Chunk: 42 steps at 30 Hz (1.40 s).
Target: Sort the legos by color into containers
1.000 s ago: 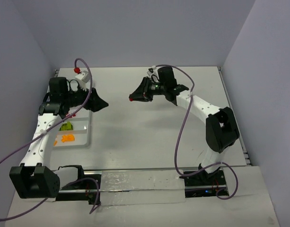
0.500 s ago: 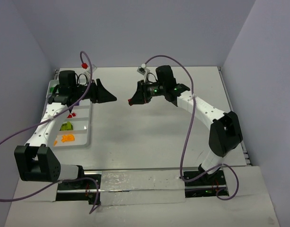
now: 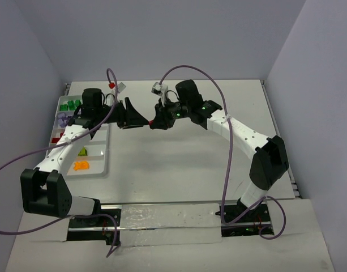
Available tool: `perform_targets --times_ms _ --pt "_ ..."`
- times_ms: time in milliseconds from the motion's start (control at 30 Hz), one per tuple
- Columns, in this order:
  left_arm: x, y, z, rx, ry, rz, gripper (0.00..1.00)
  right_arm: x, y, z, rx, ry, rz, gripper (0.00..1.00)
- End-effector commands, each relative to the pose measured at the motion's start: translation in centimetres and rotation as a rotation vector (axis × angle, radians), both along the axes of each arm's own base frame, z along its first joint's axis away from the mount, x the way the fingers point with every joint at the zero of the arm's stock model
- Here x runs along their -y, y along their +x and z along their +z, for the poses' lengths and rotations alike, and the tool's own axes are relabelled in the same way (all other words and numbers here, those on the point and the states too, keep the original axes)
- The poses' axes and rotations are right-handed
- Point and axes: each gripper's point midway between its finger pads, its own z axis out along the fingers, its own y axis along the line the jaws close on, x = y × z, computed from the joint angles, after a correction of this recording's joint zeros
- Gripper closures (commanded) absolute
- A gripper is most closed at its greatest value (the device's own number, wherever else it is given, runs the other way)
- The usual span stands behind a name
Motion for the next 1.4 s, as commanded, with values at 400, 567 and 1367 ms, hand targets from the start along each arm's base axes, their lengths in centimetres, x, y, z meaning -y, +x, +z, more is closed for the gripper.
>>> perform_targets --times_ms 400,567,1367 --pt "2.0 0.4 0.7 -0.061 -0.080 -0.041 0.32 -1.1 -2.2 4.3 0.159 0.018 0.084 1.00" --pt "2.4 -0.7 0.3 -0.093 -0.093 -0.075 0.40 -1.1 -1.4 4.5 0.171 0.011 0.042 1.00" --pt "3.1 -3.5 0.5 -0.266 -0.247 -0.215 0.28 -0.6 1.7 5.0 0.231 -0.008 -0.120 1.00"
